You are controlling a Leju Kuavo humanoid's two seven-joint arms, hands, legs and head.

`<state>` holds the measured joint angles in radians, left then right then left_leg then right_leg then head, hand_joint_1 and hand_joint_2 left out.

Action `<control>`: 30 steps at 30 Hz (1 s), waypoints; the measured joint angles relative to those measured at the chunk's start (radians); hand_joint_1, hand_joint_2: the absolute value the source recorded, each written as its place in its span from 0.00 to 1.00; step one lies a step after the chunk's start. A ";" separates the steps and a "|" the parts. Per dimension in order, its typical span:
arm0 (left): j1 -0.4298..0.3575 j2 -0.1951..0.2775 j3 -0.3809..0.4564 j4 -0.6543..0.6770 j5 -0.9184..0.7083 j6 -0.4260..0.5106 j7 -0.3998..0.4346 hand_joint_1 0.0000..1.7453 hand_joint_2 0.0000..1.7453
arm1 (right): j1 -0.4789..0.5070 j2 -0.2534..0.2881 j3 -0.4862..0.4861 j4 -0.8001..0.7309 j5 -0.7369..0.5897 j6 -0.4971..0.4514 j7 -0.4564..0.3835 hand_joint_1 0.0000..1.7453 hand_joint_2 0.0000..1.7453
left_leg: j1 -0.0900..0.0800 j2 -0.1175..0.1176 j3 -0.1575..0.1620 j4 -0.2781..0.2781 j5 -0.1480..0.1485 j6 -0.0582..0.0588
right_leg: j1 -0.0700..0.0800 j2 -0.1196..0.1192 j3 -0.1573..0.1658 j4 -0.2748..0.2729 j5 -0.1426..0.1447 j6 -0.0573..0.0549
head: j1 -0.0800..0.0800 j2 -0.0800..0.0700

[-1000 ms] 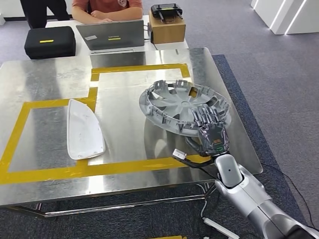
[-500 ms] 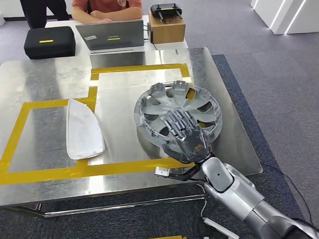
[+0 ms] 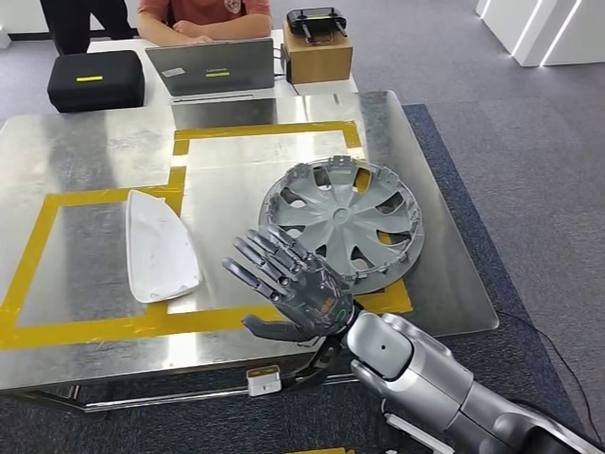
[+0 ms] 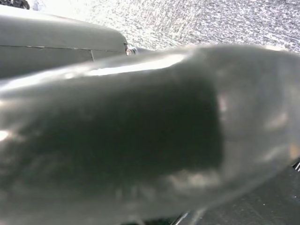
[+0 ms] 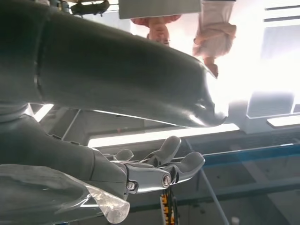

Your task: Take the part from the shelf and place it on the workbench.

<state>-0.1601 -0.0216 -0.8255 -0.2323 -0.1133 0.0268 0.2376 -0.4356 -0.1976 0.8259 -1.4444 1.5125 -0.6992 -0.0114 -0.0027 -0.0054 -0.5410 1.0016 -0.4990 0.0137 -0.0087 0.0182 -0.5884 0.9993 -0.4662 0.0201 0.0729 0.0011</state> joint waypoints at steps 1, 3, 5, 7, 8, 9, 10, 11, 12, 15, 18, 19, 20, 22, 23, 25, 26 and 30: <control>0.000 0.000 0.001 0.000 0.000 0.000 0.000 0.00 0.00 | 0.000 0.000 0.002 -0.007 0.003 0.000 0.001 0.00 0.00 | 0.000 0.000 0.000 0.000 0.000 0.000 | 0.000 0.000 0.000 0.000 0.000 0.000 | 0.000 0.000; 0.001 0.000 0.005 0.000 -0.001 0.003 -0.002 0.00 0.00 | 0.001 0.000 0.006 -0.024 0.016 0.000 0.007 0.00 0.00 | 0.000 0.000 0.000 0.000 0.000 0.000 | 0.000 0.001 0.000 0.000 0.000 0.000 | 0.000 0.000; 0.002 0.000 0.007 0.000 -0.002 0.006 -0.005 0.00 0.00 | 0.002 0.000 0.008 -0.037 0.029 0.000 0.020 0.00 0.00 | 0.000 0.000 0.000 0.000 0.000 0.000 | 0.000 0.000 0.000 0.000 0.000 0.000 | 0.000 0.000; 0.002 0.000 0.010 0.000 -0.003 0.006 -0.013 0.00 0.00 | 0.005 0.000 0.009 -0.047 0.038 0.000 0.038 0.00 0.00 | 0.000 0.000 0.000 0.000 0.000 0.000 | 0.000 0.000 0.000 0.000 0.000 0.000 | 0.000 0.000; 0.003 0.000 0.012 0.000 -0.003 0.006 -0.016 0.00 0.00 | 0.007 0.000 0.009 -0.050 0.042 0.000 0.045 0.00 0.00 | 0.000 0.000 0.000 0.000 0.000 0.000 | 0.000 0.000 0.000 0.000 0.000 0.000 | 0.000 0.000; 0.003 0.000 0.014 0.000 -0.003 0.007 -0.019 0.00 0.00 | 0.010 0.000 0.009 -0.054 0.045 0.000 0.050 0.00 0.00 | 0.000 0.000 0.000 0.000 0.000 0.000 | 0.000 0.001 0.000 0.000 0.000 0.000 | 0.000 0.000; 0.003 0.000 0.015 0.000 -0.003 0.007 -0.021 0.00 0.00 | 0.013 0.000 0.009 -0.056 0.047 0.000 0.053 0.00 0.00 | 0.000 0.000 0.000 0.000 0.000 0.000 | 0.000 0.001 0.000 0.000 0.000 0.000 | 0.000 0.000; 0.003 0.000 0.016 0.000 -0.003 0.007 -0.021 0.00 0.00 | 0.015 0.000 0.009 -0.059 0.048 0.000 0.054 0.00 0.00 | 0.000 0.000 0.000 0.000 0.000 0.000 | 0.000 0.001 0.000 0.000 0.000 0.000 | 0.000 0.000; 0.003 0.000 0.017 0.000 -0.003 0.008 -0.021 0.00 0.00 | 0.017 0.000 0.009 -0.061 0.048 0.000 0.055 0.00 0.00 | 0.000 0.000 0.000 0.000 0.000 0.000 | 0.000 0.001 0.000 0.000 0.000 0.000 | 0.000 0.000; 0.003 0.000 0.019 0.000 -0.003 0.009 -0.021 0.00 0.00 | 0.020 0.000 0.009 -0.065 0.051 0.000 0.057 0.00 0.00 | 0.000 0.000 0.000 0.000 0.000 0.000 | 0.000 0.001 0.000 0.000 0.000 0.000 | 0.000 0.000; 0.003 0.000 0.024 0.000 -0.003 0.011 -0.021 0.00 0.00 | 0.023 -0.001 0.009 -0.067 0.055 0.000 0.067 0.00 0.00 | 0.000 0.000 0.000 0.000 0.000 0.000 | 0.000 0.001 0.000 0.000 0.000 0.000 | 0.000 0.000; 0.003 0.000 0.025 0.000 -0.003 0.013 -0.020 0.00 0.00 | 0.024 -0.001 0.009 -0.068 0.055 0.000 0.073 0.00 0.00 | 0.000 0.000 0.000 0.001 0.000 0.000 | 0.000 0.001 0.000 0.000 0.000 0.000 | 0.000 0.000; 0.003 0.000 0.026 0.000 -0.003 0.016 -0.019 0.00 0.00 | 0.026 -0.001 0.009 -0.068 0.055 0.000 0.080 0.00 0.00 | -0.001 0.000 0.000 0.001 0.000 0.000 | -0.001 0.001 0.000 -0.001 0.001 0.001 | 0.000 0.000; 0.004 0.001 0.030 0.000 -0.003 0.023 -0.016 0.00 0.00 | 0.028 -0.001 0.009 -0.068 0.056 0.000 0.097 0.00 0.00 | -0.002 0.000 -0.001 0.003 -0.001 0.001 | -0.002 0.000 0.000 -0.001 0.001 0.002 | 0.000 0.000; 0.004 0.001 0.033 0.000 -0.002 0.027 -0.013 0.00 0.00 | 0.030 -0.002 0.009 -0.068 0.056 0.001 0.107 0.00 0.00 | -0.003 0.000 -0.001 0.004 -0.001 0.002 | -0.002 0.000 0.000 -0.001 0.002 0.002 | 0.000 0.000; 0.005 0.001 0.039 0.000 -0.002 0.030 -0.011 0.00 0.00 | 0.033 -0.002 0.010 -0.066 0.056 0.001 0.127 0.00 0.00 | -0.003 0.000 -0.002 0.006 -0.002 0.004 | -0.003 0.000 0.000 -0.001 0.002 0.004 | 0.000 0.000; 0.006 0.002 0.042 0.000 -0.001 0.031 -0.010 0.00 0.00 | 0.035 -0.002 0.010 -0.065 0.056 0.001 0.134 0.00 0.00 | -0.004 0.000 -0.003 0.007 -0.002 0.005 | -0.003 0.000 0.000 -0.001 0.003 0.005 | 0.000 0.000; 0.007 0.000 0.050 0.000 -0.001 0.037 -0.006 0.00 0.00 | 0.039 -0.002 0.014 -0.057 0.057 0.001 0.145 0.00 0.00 | 0.000 0.003 -0.005 0.002 0.012 0.019 | -0.003 0.001 -0.005 -0.001 0.005 0.019 | 0.000 0.000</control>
<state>-0.1529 -0.0213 -0.7753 -0.2323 -0.1144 0.0641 0.2315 -0.3967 -0.1995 0.8397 -1.5013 1.5694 -0.6985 0.1339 -0.0027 -0.0024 -0.5457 1.0037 -0.4872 0.0326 -0.0121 0.0187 -0.5933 0.9983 -0.4608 0.0390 0.0730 0.0011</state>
